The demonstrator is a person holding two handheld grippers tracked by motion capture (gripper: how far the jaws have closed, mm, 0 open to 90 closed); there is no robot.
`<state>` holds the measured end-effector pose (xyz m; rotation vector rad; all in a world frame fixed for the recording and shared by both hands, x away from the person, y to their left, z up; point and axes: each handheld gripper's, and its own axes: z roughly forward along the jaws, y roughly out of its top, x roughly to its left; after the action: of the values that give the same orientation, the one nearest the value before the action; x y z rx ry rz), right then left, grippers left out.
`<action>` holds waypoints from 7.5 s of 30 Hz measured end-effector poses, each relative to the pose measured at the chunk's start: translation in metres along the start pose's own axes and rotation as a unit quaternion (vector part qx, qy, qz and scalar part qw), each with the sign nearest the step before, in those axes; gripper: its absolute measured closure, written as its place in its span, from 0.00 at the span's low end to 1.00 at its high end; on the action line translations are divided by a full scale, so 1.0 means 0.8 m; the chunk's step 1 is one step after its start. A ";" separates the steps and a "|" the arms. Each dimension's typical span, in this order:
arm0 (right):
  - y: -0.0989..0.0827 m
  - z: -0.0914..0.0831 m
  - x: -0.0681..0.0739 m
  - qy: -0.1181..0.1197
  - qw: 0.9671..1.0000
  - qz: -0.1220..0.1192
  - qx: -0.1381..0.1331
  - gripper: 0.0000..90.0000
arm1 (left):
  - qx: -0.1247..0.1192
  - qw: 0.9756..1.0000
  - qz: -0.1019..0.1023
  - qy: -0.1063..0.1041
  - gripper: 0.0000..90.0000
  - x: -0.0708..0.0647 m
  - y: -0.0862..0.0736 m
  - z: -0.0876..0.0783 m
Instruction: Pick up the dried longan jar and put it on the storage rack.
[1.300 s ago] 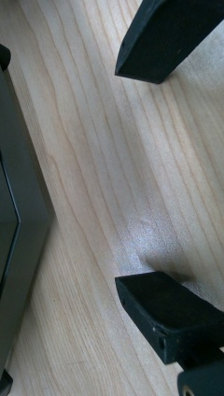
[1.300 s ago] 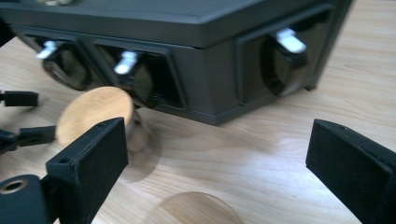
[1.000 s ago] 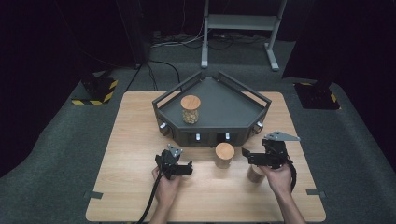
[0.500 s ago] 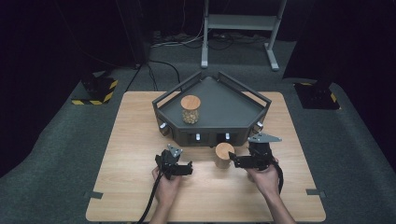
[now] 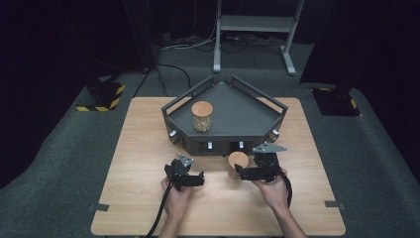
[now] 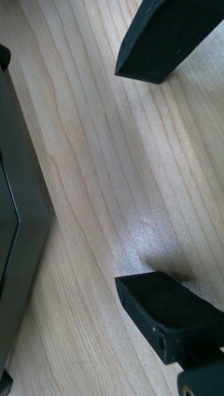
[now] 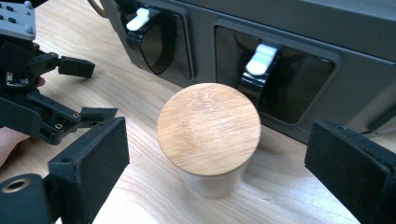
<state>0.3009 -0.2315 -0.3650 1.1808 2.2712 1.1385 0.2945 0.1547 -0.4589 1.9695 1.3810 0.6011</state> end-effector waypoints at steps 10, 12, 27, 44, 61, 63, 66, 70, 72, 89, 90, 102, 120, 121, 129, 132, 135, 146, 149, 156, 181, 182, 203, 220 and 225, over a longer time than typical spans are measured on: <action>0.003 0.014 0.012 -0.005 1.000 -0.007 0.015 0.06 | 0.000 1.000 0.000 0.000 0.02 0.000 0.000 0.000; 0.004 0.017 0.015 -0.007 1.000 -0.007 0.018 0.06 | 0.000 1.000 0.000 0.000 0.02 0.000 0.000 0.000; 0.005 0.039 0.024 -0.021 0.999 0.003 0.041 0.07 | 0.000 1.000 0.000 0.000 0.02 0.000 0.000 0.000; 0.004 0.059 0.031 -0.034 0.998 0.007 0.058 0.08 | 0.000 1.000 0.000 0.000 0.02 0.000 0.000 0.000; 0.004 0.072 0.037 -0.052 0.997 0.016 0.062 0.18 | 0.000 1.000 0.000 0.000 0.02 0.000 0.000 0.000; 0.003 0.072 0.037 -0.053 0.997 0.015 0.060 0.20 | 0.000 1.000 0.000 0.000 0.02 0.000 0.000 0.000; 0.003 0.073 0.039 -0.056 0.997 0.013 0.060 0.23 | 0.000 1.000 0.000 0.000 0.02 0.000 0.000 0.000; 0.003 0.073 0.039 -0.060 0.996 0.012 0.060 0.26 | 0.000 1.000 0.000 0.000 0.02 0.000 0.000 0.000; 0.004 0.073 0.040 -0.061 0.996 0.010 0.062 0.27 | 0.000 1.000 0.000 0.000 0.02 0.000 0.000 0.000; 0.001 0.069 0.046 -0.062 0.997 0.003 0.051 0.28 | 0.000 1.000 0.000 0.000 0.02 0.000 0.000 0.000; 0.004 0.066 0.046 -0.061 0.997 -0.002 0.049 0.28 | 0.000 1.000 0.000 0.000 0.02 0.000 0.000 0.000; 0.015 0.047 0.036 -0.043 0.998 0.001 0.040 0.28 | 0.000 1.000 0.000 0.000 0.02 0.000 0.000 0.000; 0.037 0.014 0.012 -0.030 0.999 0.007 0.030 0.28 | 0.000 1.000 0.000 0.000 0.02 0.000 0.000 0.000; 0.039 0.013 0.011 -0.029 0.999 0.008 0.029 0.28 | 0.000 1.000 0.000 0.000 0.02 0.000 0.000 0.000; 0.054 -0.003 -0.001 -0.016 0.999 0.006 0.027 0.28 | 0.000 1.000 0.000 0.000 0.02 0.000 0.000 0.000; 0.057 -0.007 -0.005 -0.011 1.000 0.007 0.024 0.28 | 0.000 1.000 0.000 0.000 0.02 0.000 0.000 0.000; 0.059 -0.012 -0.006 -0.010 1.000 0.008 0.022 0.28 | 0.000 1.000 0.000 0.000 0.02 0.000 0.000 0.000; 0.080 -0.033 -0.018 0.003 1.000 0.008 0.010 0.28 | 0.000 1.000 0.000 0.000 0.02 0.000 0.000 0.000; 0.088 -0.038 -0.019 0.005 1.000 0.007 0.008 0.28 | 0.000 1.000 0.000 0.000 0.02 0.000 0.000 0.000; 0.110 -0.047 -0.026 0.007 1.000 0.004 0.004 0.28 | 0.000 1.000 0.000 0.000 0.02 0.000 0.000 0.000; 0.156 -0.016 -0.049 -0.015 1.000 0.011 0.003 0.28 | 0.000 1.000 0.000 0.000 0.02 0.000 0.000 0.000; 0.156 -0.016 -0.049 -0.015 1.000 0.011 0.003 0.28 | 0.000 1.000 0.000 0.000 0.02 0.000 0.000 0.000; 0.180 0.023 -0.039 -0.047 0.999 0.001 0.008 0.28 | 0.000 1.000 0.001 0.000 0.02 0.000 0.000 0.000; 0.186 0.053 -0.032 -0.051 0.998 -0.002 0.021 0.28 | 0.000 1.000 0.001 0.000 0.02 0.000 0.000 0.000; 0.186 0.058 -0.028 -0.051 0.998 -0.005 0.022 0.28 | 0.000 1.000 0.001 0.000 0.02 0.000 0.000 0.000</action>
<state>0.4213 -0.1765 -0.2791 1.2137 2.2344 1.0061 0.2946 0.1550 -0.4590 1.9712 1.3778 0.6020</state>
